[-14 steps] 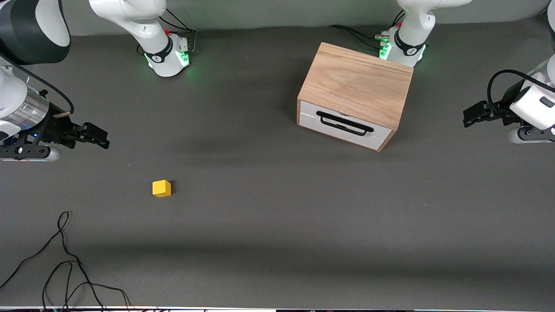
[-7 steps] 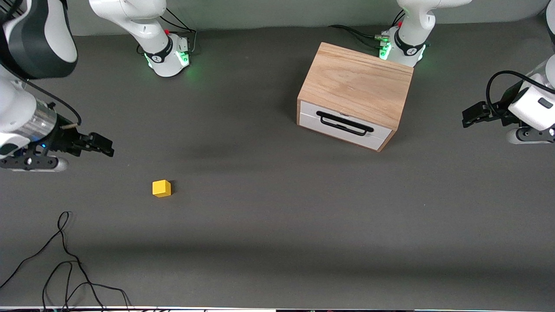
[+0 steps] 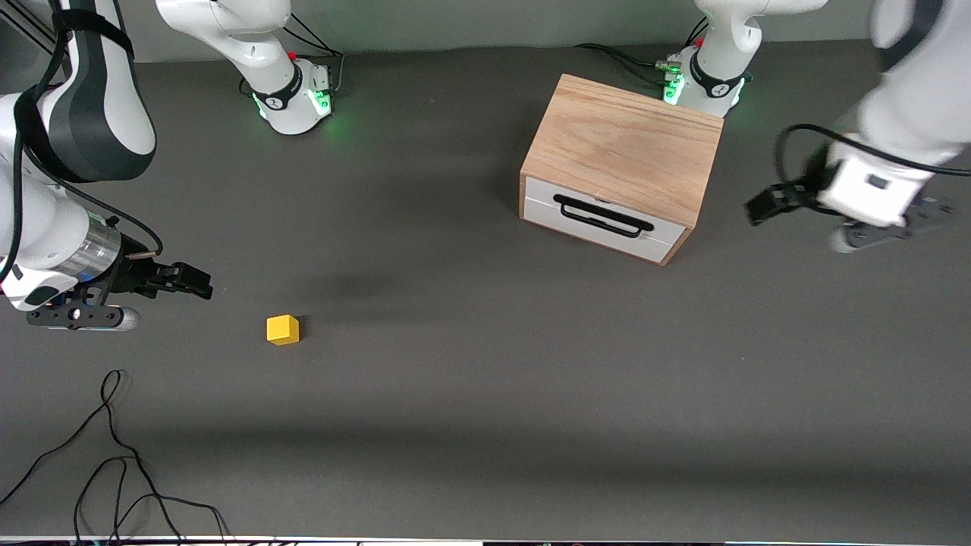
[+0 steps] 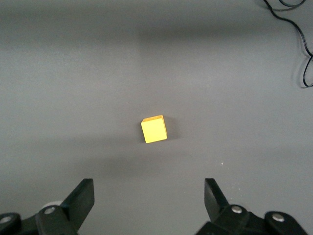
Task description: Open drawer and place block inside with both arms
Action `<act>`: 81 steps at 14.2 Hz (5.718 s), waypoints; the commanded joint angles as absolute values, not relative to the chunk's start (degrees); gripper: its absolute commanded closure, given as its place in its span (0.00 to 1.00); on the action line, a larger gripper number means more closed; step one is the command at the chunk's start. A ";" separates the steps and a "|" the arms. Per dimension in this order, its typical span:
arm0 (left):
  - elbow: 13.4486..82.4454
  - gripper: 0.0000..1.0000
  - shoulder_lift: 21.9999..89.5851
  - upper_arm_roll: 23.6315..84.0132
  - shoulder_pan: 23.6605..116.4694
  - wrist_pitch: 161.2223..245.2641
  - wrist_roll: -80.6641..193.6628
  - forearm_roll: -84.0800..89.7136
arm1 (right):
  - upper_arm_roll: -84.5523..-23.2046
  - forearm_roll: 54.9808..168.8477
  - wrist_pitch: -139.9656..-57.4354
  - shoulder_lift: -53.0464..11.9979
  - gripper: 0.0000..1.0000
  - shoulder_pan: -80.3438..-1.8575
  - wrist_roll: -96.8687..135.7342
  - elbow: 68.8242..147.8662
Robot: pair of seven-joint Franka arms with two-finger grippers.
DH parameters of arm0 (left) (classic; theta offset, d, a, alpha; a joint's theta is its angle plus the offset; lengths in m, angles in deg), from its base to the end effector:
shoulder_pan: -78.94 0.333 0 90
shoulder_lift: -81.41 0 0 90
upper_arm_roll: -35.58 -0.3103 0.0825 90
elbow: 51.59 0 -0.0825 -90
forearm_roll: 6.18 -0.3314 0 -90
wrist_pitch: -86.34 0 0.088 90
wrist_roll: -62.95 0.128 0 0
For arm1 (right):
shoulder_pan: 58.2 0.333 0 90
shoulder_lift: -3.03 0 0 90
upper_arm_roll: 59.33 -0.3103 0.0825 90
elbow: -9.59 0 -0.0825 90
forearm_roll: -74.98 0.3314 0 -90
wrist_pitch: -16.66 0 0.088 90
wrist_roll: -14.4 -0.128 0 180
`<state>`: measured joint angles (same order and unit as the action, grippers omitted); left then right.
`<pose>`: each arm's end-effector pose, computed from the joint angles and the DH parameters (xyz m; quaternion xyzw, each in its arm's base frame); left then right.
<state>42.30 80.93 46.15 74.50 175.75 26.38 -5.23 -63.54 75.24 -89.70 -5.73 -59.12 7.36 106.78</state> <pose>0.4809 -0.1308 0.5646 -0.9813 -0.1871 0.0428 0.0106 0.5581 0.0303 0.4882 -0.9994 0.0338 -0.0031 0.0081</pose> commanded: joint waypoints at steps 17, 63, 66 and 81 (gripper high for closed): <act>55.00 0.00 73.95 55.27 62.06 189.68 -35.22 -7.14 | -63.46 75.16 -90.92 -5.85 0.00 -59.43 6.84 106.53; 27.87 0.00 41.51 54.74 60.48 203.14 -45.07 -18.22 | -63.46 69.27 -128.63 -28.00 0.00 -57.50 7.90 124.20; 27.08 0.00 41.60 53.61 60.31 204.99 -45.07 -18.22 | -63.46 69.27 -128.63 -28.09 0.04 -57.50 7.98 124.20; 17.76 0.00 52.57 50.97 67.24 192.36 -25.41 -21.92 | -63.98 69.27 -116.97 -26.07 1.00 -57.32 7.72 119.20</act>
<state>16.70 48.59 50.88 64.89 196.46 -31.55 -22.99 -63.65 70.19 -122.38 -27.83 -57.50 7.53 122.09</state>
